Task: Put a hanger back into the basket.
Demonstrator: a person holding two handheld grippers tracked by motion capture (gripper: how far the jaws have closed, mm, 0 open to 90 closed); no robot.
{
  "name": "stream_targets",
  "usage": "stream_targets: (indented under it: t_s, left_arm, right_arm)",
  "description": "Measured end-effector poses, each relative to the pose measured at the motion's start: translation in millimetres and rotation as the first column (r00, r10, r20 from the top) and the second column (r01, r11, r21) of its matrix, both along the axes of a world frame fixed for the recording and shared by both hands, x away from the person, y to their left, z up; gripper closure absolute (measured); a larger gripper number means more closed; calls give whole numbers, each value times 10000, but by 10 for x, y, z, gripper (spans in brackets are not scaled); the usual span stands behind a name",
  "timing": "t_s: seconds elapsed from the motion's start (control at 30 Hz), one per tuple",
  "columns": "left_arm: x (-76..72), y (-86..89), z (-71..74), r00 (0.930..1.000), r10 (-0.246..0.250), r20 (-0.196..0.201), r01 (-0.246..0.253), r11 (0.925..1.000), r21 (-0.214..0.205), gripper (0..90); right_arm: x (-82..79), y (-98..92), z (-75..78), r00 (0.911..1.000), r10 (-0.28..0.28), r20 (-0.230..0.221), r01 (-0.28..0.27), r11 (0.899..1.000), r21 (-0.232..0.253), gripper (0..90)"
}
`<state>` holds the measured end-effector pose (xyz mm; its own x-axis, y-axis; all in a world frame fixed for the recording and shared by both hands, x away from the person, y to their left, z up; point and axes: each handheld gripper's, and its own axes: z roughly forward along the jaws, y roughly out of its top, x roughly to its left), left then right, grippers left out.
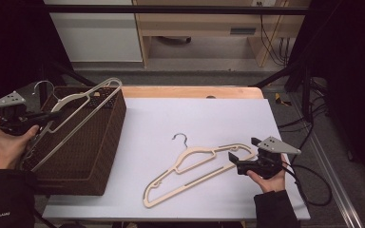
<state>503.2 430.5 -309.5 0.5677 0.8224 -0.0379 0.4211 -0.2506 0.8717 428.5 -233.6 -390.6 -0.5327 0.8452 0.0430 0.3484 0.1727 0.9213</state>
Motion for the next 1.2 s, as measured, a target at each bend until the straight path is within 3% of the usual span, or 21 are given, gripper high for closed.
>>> stream_targets:
  t_s: [0.17,0.3,0.47,0.57,0.8,0.9,0.93,0.97,1.03,1.17,1.2]
  left_arm:
    - [-15,66,-66,9998,48,-194,-49,10000,-36,857]
    - [-33,102,-111,9987,130,-496,-116,9996,270,857]
    - [-20,107,-179,9973,152,-714,-145,9998,106,857]
    - [19,73,-297,9950,284,-958,-275,9996,115,857]
    - [120,14,-623,9815,727,-1773,-698,9973,227,850]
    - [152,-1,-674,9666,1139,-2294,-1102,9935,292,838]
    - [155,10,-671,9605,1403,-2404,-1308,9899,550,833]
    - [153,25,-672,9594,1601,-2323,-1469,9864,734,814]
    - [129,73,-646,9570,1815,-2263,-1730,9833,571,763]
    - [36,141,-554,9513,2442,-1884,-2409,9697,404,636]
    - [9,155,-529,9544,2421,-1747,-2410,9701,277,613]
  right_arm:
    - [-1,3,-2,10000,-2,-34,2,10000,-18,18]
    - [-2,2,-2,10000,5,-39,-5,10000,-33,18]
    - [0,4,-4,10000,15,-32,-15,10000,-37,18]
    - [-2,5,-4,10000,30,-38,-30,10000,-36,18]
    - [-2,8,-5,10000,27,-92,-28,10000,-39,18]
    - [3,13,-11,10000,52,-83,-53,9999,-90,18]
    - [4,13,-12,9999,60,-84,-61,9999,-89,18]
    - [3,15,-12,9999,64,-92,-65,9999,-87,18]
    - [2,14,-11,9999,65,-90,-66,9999,-81,18]
    - [4,16,-13,9999,41,-107,-42,10000,-84,18]
    - [4,17,-14,9999,43,-108,-44,9999,-97,18]
